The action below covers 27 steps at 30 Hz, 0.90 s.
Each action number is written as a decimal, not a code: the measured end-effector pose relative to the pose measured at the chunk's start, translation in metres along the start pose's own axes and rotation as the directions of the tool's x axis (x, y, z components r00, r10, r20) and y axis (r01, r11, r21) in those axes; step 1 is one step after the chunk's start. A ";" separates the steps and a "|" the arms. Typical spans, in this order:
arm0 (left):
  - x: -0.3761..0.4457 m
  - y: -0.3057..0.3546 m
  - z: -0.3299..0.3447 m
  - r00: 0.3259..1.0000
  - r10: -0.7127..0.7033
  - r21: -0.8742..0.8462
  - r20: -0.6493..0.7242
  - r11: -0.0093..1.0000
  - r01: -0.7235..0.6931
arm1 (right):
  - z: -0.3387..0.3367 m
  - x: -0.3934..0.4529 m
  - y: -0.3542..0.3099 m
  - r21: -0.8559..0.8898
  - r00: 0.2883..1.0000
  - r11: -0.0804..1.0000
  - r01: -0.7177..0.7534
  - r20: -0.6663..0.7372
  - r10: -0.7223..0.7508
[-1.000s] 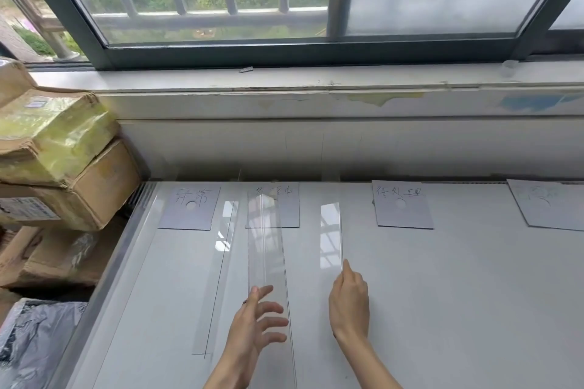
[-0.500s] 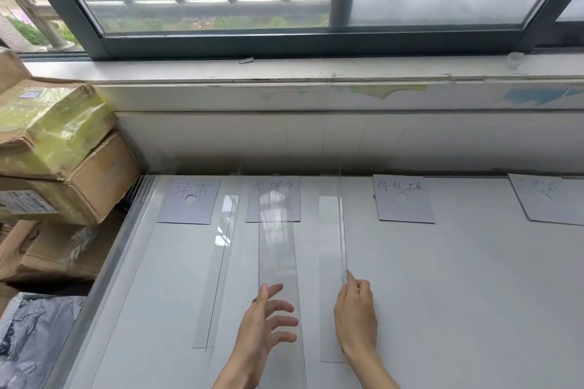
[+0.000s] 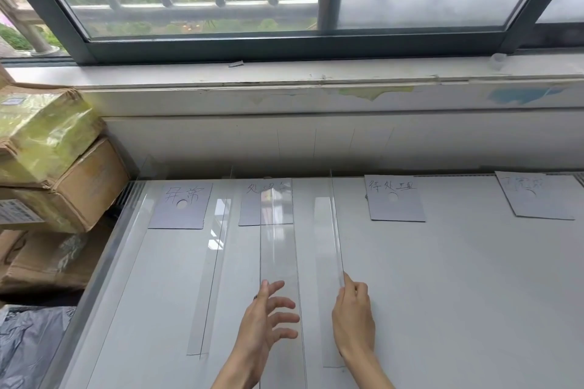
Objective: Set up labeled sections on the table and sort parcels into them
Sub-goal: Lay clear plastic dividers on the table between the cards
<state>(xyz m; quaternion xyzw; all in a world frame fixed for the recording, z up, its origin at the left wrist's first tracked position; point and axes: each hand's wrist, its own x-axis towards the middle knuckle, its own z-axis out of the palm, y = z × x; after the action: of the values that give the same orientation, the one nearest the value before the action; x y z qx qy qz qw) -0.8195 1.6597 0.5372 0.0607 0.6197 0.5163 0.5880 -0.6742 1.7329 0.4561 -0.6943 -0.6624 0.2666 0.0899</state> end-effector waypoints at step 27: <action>0.010 0.027 0.084 0.991 0.022 0.025 0.133 0.999 -0.026 | -0.102 -0.041 -0.028 0.614 0.992 0.787 -0.061 0.122 -0.018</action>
<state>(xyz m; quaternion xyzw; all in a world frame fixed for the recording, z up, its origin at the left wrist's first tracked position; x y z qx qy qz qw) -0.7702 1.7265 0.5683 0.1104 0.5852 0.5099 0.6208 -0.6475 1.7199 0.5658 -0.6170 -0.5355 0.5107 0.2677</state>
